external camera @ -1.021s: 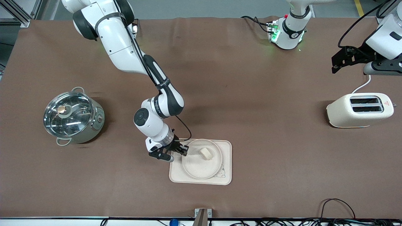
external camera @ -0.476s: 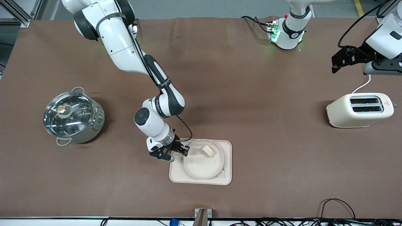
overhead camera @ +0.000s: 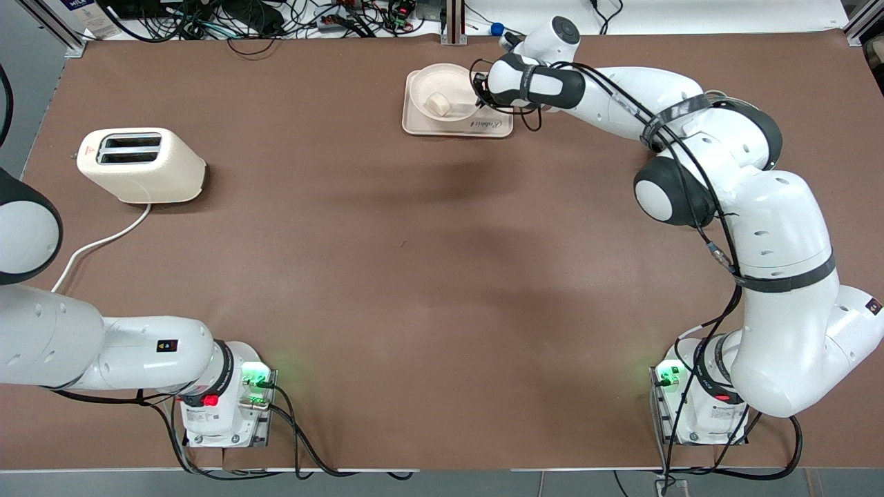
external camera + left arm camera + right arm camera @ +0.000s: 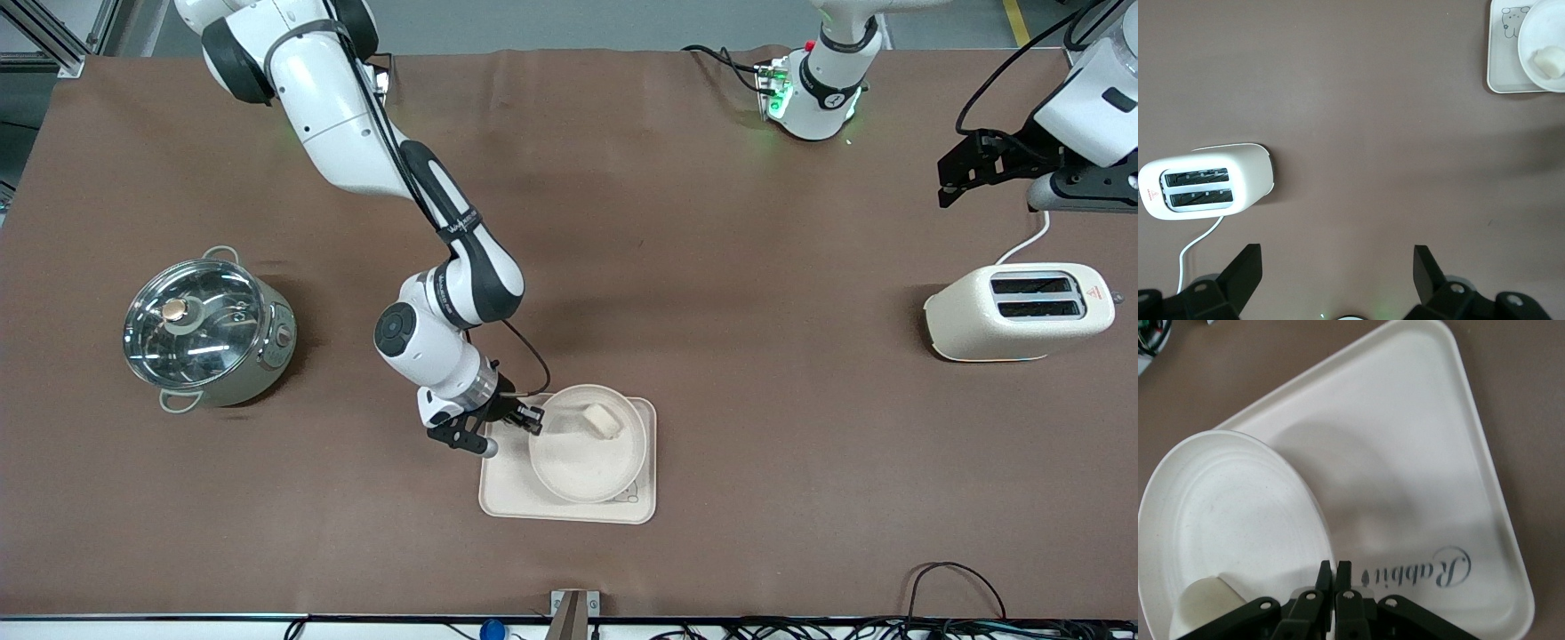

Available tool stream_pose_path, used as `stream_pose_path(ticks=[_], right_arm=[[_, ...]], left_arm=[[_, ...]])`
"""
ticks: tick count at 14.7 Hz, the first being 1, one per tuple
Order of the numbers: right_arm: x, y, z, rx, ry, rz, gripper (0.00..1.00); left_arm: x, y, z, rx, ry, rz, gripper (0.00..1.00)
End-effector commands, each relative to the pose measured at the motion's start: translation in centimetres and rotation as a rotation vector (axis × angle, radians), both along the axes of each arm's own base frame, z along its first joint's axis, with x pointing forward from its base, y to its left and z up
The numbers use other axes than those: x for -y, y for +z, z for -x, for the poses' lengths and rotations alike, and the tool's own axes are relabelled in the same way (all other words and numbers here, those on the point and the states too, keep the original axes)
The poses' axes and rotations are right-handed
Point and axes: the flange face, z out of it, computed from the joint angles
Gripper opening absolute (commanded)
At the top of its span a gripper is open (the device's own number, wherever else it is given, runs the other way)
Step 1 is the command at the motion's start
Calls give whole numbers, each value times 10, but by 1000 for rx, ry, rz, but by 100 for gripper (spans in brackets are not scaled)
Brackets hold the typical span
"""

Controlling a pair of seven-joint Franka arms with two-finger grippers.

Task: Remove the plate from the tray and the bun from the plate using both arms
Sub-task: 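Lift the plate off the tray with the right gripper while the left gripper reaches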

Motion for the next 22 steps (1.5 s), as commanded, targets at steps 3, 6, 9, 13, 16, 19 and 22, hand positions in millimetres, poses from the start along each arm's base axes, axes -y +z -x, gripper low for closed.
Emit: stream_pose_path(ticks=[3, 6, 9, 13, 16, 19, 22], right_arm=[[32, 21, 70, -69, 65, 46, 0], [59, 24, 109, -90, 121, 79, 0], [76, 18, 146, -70, 148, 115, 0], [57, 6, 190, -59, 113, 78, 0], [50, 4, 197, -59, 102, 65, 0], [46, 5, 197, -39, 102, 66, 0], [34, -8, 205, -25, 116, 84, 0]], left_arm=[[2, 2, -1, 3, -7, 8, 100], [6, 3, -2, 1, 8, 48, 100], [10, -6, -7, -16, 34, 56, 100], [26, -16, -9, -45, 95, 89, 100], [68, -35, -8, -88, 165, 84, 100], [118, -68, -16, -98, 215, 96, 100], [169, -121, -19, -89, 332, 102, 100]])
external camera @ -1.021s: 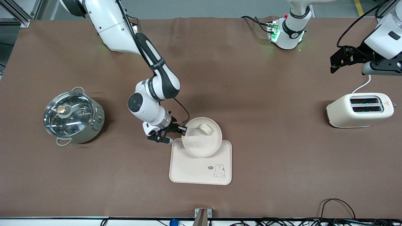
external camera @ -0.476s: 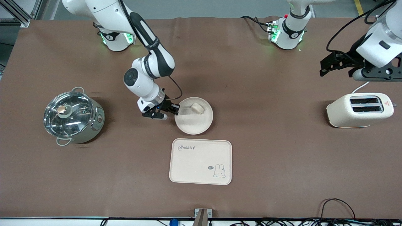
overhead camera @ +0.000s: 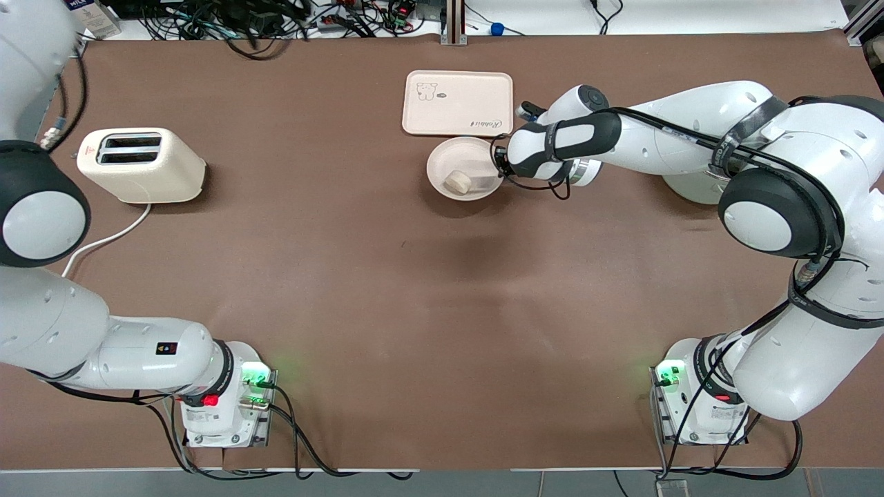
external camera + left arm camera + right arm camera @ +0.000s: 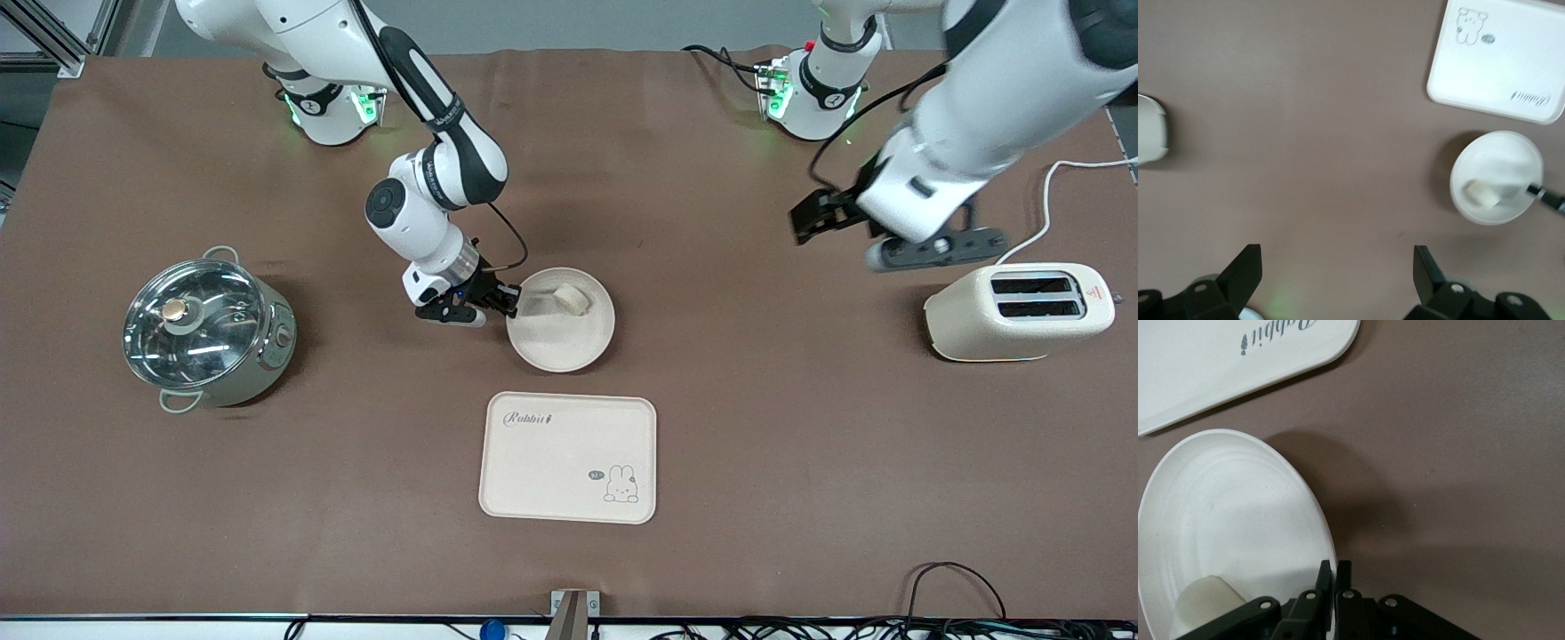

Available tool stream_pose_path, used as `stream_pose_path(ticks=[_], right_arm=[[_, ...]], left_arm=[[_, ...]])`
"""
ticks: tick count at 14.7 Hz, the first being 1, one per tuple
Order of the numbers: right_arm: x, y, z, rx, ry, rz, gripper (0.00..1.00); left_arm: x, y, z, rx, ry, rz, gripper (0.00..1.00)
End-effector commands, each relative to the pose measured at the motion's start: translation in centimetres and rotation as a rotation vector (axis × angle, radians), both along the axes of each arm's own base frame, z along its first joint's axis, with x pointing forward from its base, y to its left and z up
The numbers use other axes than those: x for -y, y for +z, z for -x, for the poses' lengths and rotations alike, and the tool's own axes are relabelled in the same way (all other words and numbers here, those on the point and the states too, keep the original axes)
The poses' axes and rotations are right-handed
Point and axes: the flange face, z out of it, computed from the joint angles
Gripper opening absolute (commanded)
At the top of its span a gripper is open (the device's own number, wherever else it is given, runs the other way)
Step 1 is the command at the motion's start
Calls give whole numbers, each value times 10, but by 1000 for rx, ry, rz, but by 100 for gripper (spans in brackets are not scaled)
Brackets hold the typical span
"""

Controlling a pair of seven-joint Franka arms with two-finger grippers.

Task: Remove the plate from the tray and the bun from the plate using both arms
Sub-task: 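Lower the plate onto the table while the left gripper descends to the bun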

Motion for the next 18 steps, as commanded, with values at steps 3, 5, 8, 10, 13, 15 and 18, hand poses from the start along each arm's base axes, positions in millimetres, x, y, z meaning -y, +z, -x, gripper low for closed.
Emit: stream_pose_path(ticks=[3, 5, 8, 10, 13, 15, 18], right_arm=[[-3, -8, 14, 8, 3, 7, 0], [-6, -14, 17, 18, 9, 16, 0], [-9, -19, 18, 29, 4, 21, 1], [-7, -17, 12, 23, -13, 13, 30], [-5, -17, 11, 22, -16, 12, 78], [-4, -11, 10, 24, -21, 6, 97], [6, 2, 1, -14, -31, -16, 100]], left_arm=[[73, -90, 2, -11, 181, -28, 100], [115, -132, 12, -19, 303, -58, 100], [158, -186, 21, -25, 418, -92, 100], [181, -214, 29, -41, 519, -86, 100], [210, -249, 44, -68, 563, -86, 99], [229, -276, 56, -87, 592, -84, 93], [252, -309, 72, -107, 631, -74, 87]])
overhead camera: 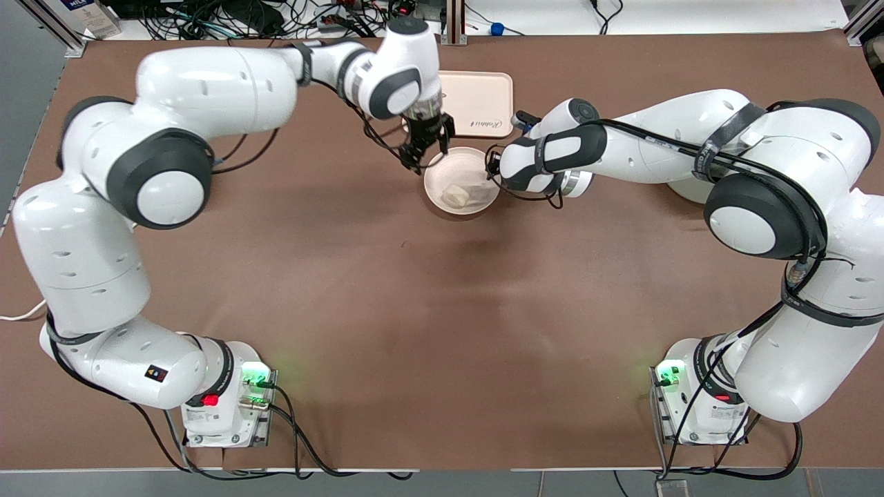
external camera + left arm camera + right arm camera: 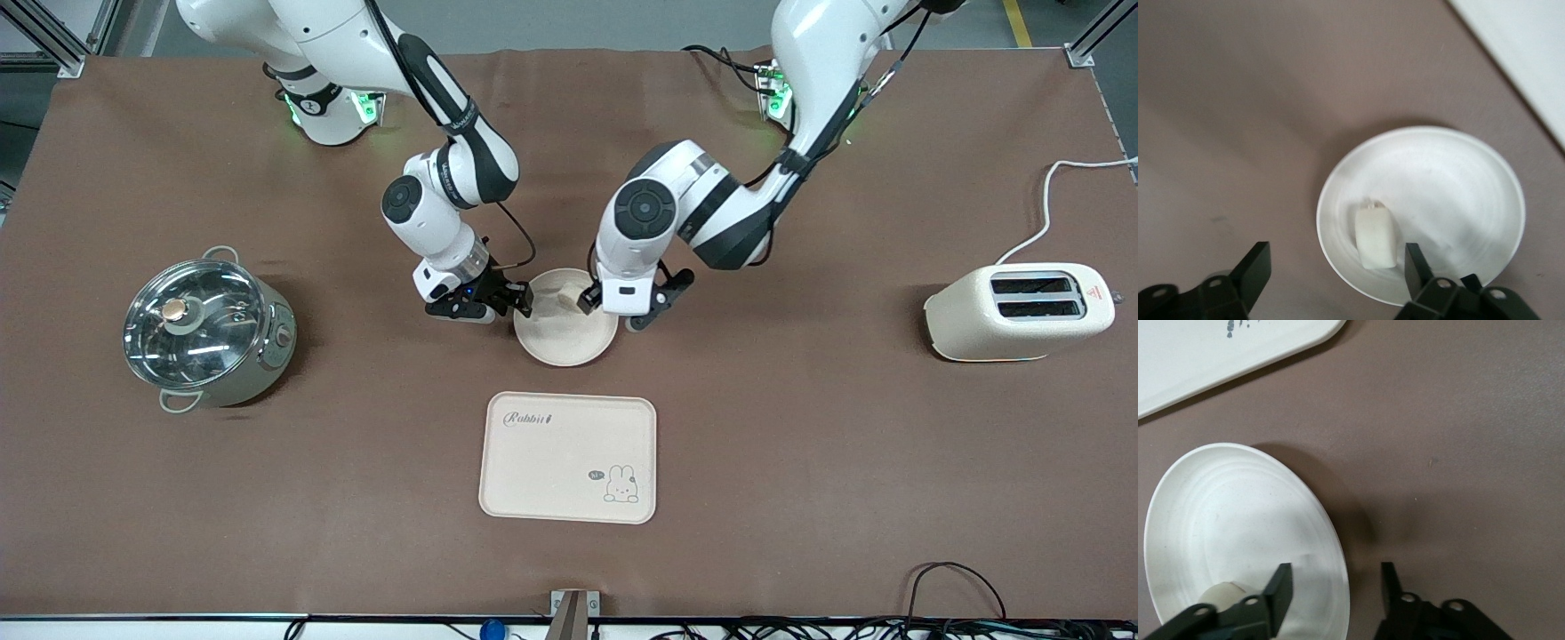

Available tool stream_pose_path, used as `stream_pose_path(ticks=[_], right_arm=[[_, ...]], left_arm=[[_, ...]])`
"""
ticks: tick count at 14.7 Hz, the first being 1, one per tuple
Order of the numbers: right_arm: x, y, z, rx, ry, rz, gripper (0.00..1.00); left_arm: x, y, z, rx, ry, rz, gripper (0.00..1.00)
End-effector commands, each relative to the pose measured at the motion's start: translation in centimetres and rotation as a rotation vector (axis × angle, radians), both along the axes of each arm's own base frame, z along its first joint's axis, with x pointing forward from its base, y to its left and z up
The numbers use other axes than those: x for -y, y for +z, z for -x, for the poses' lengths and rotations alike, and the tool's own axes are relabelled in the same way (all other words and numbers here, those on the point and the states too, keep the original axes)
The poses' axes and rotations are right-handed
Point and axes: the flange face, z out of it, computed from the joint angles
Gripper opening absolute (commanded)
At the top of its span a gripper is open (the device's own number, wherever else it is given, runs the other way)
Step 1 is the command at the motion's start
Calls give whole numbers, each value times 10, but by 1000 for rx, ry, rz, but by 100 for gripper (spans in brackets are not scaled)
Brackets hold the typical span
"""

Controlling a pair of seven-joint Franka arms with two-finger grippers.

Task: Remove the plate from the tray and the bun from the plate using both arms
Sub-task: 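Lower the plate onto the table while the left gripper descends to the bun, then grasp the bun with the left gripper while the right gripper releases the plate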

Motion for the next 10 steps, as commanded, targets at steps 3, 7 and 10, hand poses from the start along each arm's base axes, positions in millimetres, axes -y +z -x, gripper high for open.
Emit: stream_pose_path(ticks=[3, 7, 10], right_arm=[[44, 46, -27, -101, -27, -76, 100], [118, 78, -57, -124, 81, -131, 100], [179, 111, -71, -129, 160, -77, 100]], left_arm=[[30, -40, 14, 14, 74, 13, 82], [40, -56, 22, 17, 108, 9, 79], [41, -72, 20, 29, 120, 37, 77]])
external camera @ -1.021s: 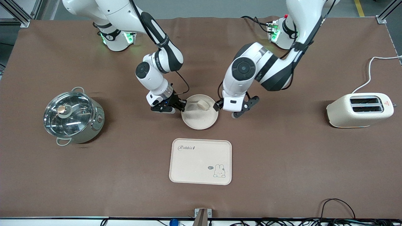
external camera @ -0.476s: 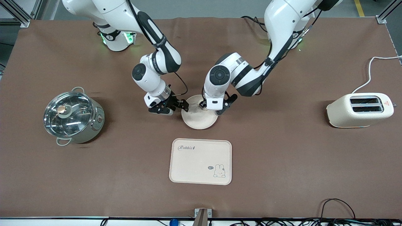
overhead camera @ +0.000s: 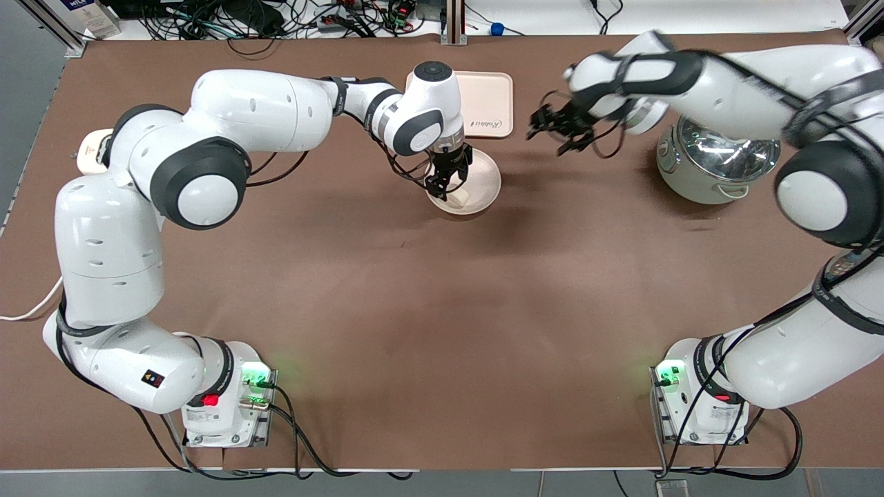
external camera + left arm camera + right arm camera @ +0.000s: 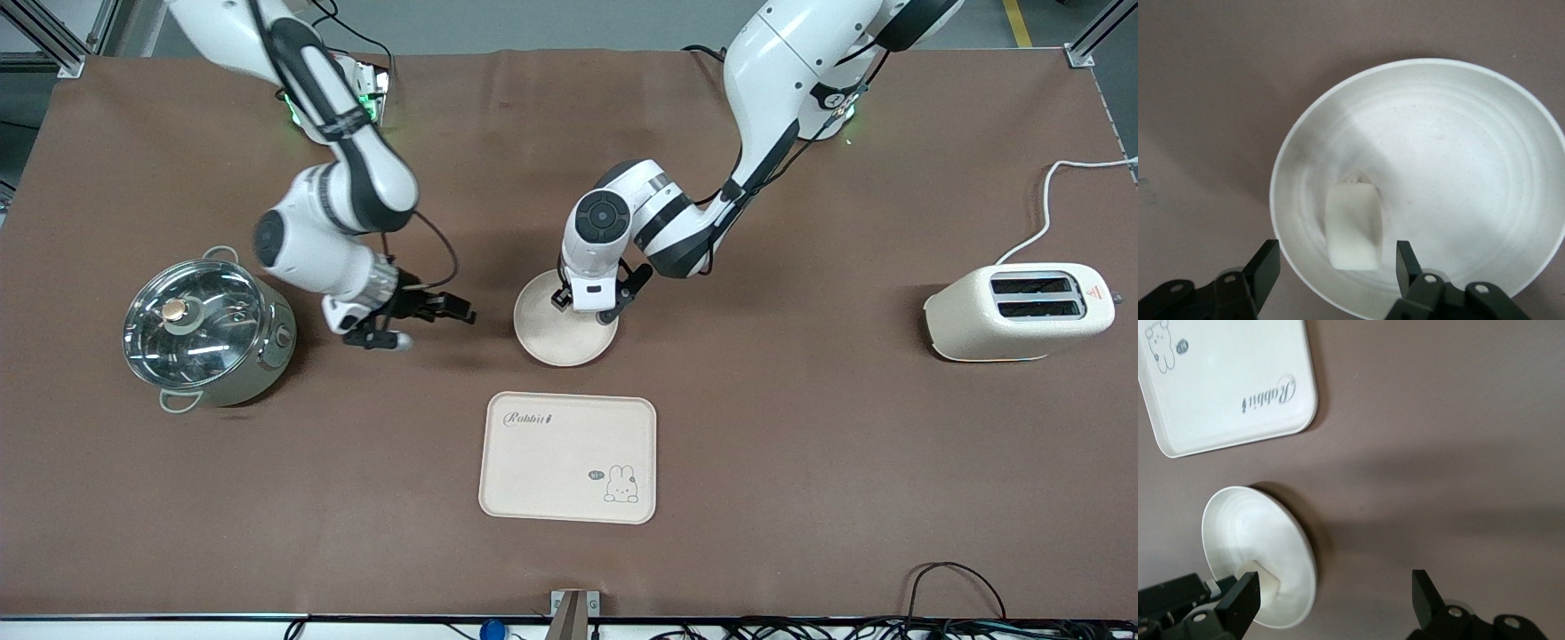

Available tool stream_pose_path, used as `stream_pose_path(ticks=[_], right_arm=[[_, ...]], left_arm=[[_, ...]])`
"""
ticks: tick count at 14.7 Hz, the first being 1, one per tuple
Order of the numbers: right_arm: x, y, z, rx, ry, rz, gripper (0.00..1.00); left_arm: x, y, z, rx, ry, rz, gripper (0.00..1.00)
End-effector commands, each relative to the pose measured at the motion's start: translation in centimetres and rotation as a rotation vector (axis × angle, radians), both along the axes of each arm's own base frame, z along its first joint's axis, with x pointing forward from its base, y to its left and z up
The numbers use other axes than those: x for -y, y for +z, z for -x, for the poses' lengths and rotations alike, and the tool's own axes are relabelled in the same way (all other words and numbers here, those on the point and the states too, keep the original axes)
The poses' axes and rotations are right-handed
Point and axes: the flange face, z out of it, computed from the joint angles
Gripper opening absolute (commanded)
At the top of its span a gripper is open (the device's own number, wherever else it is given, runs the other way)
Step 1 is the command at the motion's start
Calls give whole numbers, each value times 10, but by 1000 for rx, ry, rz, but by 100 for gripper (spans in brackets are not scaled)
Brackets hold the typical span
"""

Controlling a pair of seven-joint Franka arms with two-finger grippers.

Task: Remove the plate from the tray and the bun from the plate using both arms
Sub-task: 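Grasp the bun with the left gripper while the right gripper releases the plate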

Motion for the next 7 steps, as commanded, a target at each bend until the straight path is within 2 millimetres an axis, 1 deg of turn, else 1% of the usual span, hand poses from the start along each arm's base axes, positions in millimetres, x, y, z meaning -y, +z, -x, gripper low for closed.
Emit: stream_pose_path(ticks=[1, 3, 4, 6, 7], right_arm=[[48, 39, 2, -10, 79, 42, 100], [71, 74, 2, -11, 125, 70, 100], [93, 96, -5, -7, 141, 102, 100], [126, 146, -20, -22, 193, 171, 100], [142, 171, -27, -29, 207, 202, 100]], left_arm=[[4, -11, -5, 22, 21, 9, 76], [5, -18, -4, 20, 25, 14, 74], [7, -18, -3, 25, 24, 21, 72], [8, -29, -5, 31, 32, 39, 67], [9, -32, -3, 32, 31, 44, 62]])
